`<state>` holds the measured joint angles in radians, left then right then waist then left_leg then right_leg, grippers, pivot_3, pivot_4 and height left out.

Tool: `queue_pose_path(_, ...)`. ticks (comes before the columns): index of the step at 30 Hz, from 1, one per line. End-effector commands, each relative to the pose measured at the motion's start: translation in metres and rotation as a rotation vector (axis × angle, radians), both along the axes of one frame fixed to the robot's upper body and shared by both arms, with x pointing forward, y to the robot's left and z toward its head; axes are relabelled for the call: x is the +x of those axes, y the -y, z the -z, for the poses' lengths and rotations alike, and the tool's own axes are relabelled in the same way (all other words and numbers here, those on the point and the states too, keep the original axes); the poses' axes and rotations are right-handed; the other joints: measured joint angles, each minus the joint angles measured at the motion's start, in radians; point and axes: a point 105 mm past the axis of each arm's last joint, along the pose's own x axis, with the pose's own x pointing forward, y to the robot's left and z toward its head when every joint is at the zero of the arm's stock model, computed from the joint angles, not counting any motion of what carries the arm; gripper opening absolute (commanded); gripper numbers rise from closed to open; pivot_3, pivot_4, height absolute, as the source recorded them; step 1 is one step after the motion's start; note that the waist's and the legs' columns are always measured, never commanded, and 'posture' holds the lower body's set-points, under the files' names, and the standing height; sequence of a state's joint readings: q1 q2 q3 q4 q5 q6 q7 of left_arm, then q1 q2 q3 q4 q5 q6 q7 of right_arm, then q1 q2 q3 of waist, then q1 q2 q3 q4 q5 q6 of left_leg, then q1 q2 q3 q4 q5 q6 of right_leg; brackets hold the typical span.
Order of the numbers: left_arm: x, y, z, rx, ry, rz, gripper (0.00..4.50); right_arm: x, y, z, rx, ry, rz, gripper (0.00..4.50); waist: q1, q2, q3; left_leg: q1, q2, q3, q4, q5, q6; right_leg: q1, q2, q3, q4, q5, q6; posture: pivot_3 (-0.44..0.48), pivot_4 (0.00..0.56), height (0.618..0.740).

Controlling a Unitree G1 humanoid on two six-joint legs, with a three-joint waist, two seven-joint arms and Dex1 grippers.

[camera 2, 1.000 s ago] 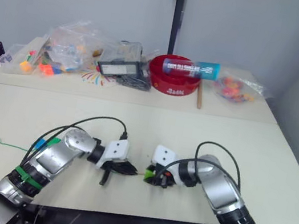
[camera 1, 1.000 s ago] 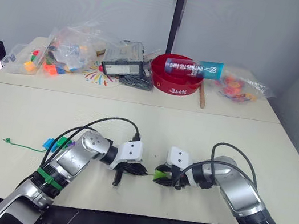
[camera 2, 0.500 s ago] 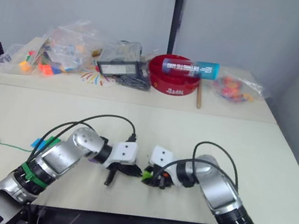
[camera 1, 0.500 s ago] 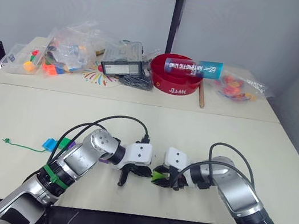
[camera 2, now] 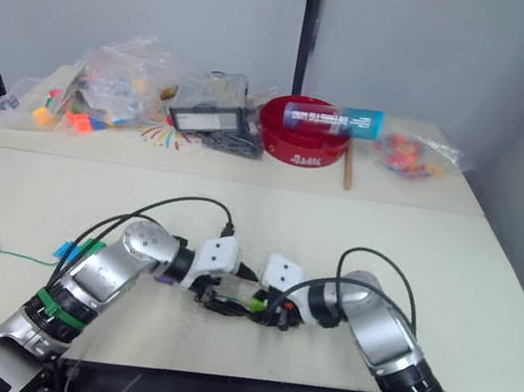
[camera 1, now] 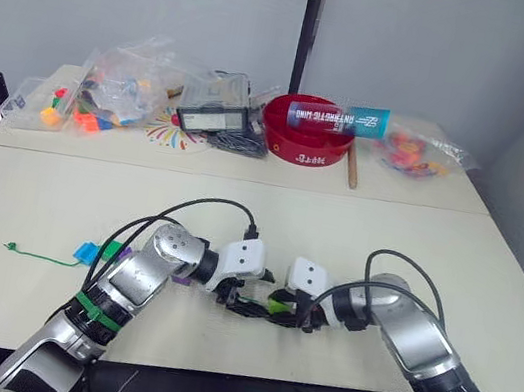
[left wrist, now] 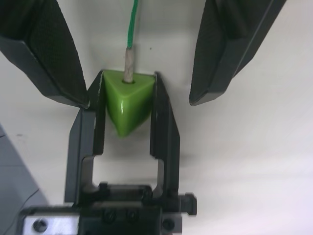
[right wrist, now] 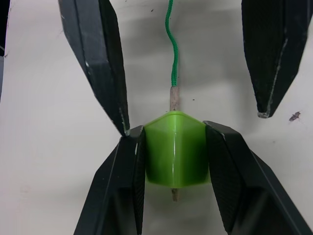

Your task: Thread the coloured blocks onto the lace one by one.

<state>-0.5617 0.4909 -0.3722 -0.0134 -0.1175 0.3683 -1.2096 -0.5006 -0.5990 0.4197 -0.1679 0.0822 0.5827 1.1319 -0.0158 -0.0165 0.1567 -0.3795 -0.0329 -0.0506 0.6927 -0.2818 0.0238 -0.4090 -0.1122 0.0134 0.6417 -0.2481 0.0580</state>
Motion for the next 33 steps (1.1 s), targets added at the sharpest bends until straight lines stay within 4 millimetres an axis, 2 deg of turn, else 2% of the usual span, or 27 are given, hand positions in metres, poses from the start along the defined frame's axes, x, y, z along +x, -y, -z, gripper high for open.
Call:
queue_pose_path(1,-0.001,-0.021,0.000,0.021,0.005,-0.006,3.25,-0.003,-0.002,0.003,-0.011,-0.006,-0.013,1.31,-0.001,0.000,0.000,0.000,0.000,0.000,0.000,0.000,0.000,0.000,0.000,0.000,0.000,0.000,0.000,0.000,0.150,0.740)
queue_pose_path(5,0.002,-0.036,0.012,0.053,-0.013,-0.036,3.25,-0.002,-0.001,0.002,-0.011,-0.007,-0.013,1.31,0.002,0.000,0.000,0.000,0.000,0.000,-0.001,0.000,0.000,-0.001,0.000,0.000,0.000,0.000,0.000,0.000,0.150,0.740)
queue_pose_path(11,0.003,-0.030,0.020,0.046,-0.027,-0.045,3.25,-0.002,-0.001,0.001,-0.011,-0.003,-0.013,1.31,0.005,0.000,0.000,-0.001,0.000,0.000,0.001,0.000,0.000,0.000,-0.001,0.000,0.000,0.000,0.000,0.000,0.150,0.740)
queue_pose_path(15,-0.001,-0.026,0.023,0.040,-0.056,-0.024,2.22,-0.002,-0.002,0.000,-0.009,-0.002,-0.014,1.31,0.004,0.000,0.000,-0.001,-0.001,0.000,0.001,0.000,0.000,0.000,-0.001,0.000,0.000,0.000,0.000,0.000,0.150,0.740)
queue_pose_path(16,-0.002,-0.025,0.023,0.038,-0.059,-0.022,1.75,-0.002,-0.002,0.000,-0.009,-0.003,-0.014,1.31,0.004,0.000,0.000,-0.001,-0.001,0.000,0.001,0.000,0.000,0.000,-0.001,0.000,0.000,0.000,0.000,0.000,0.150,0.740)
queue_pose_path(21,-0.001,-0.025,0.023,0.038,-0.052,-0.020,0.15,-0.002,0.000,0.000,-0.012,-0.005,-0.011,1.31,0.004,0.000,0.000,-0.001,-0.001,0.000,0.001,0.000,0.000,0.000,-0.001,0.000,0.000,0.000,0.000,0.000,0.150,0.740)
queue_pose_path(22,-0.001,-0.024,0.023,0.038,-0.047,-0.020,0.05,-0.002,0.000,0.001,-0.013,-0.006,-0.011,1.31,0.004,0.000,0.000,-0.001,-0.001,0.000,0.001,0.000,0.000,0.000,-0.001,0.000,0.000,0.000,0.000,0.000,0.150,0.740)
queue_pose_path(33,-0.004,-0.002,0.010,0.013,0.017,0.042,0.05,-0.002,0.000,0.003,-0.019,-0.012,-0.015,1.31,0.004,0.000,0.000,-0.001,-0.001,0.000,0.001,0.000,0.000,-0.001,-0.001,0.000,0.000,0.000,0.000,0.000,0.150,0.740)
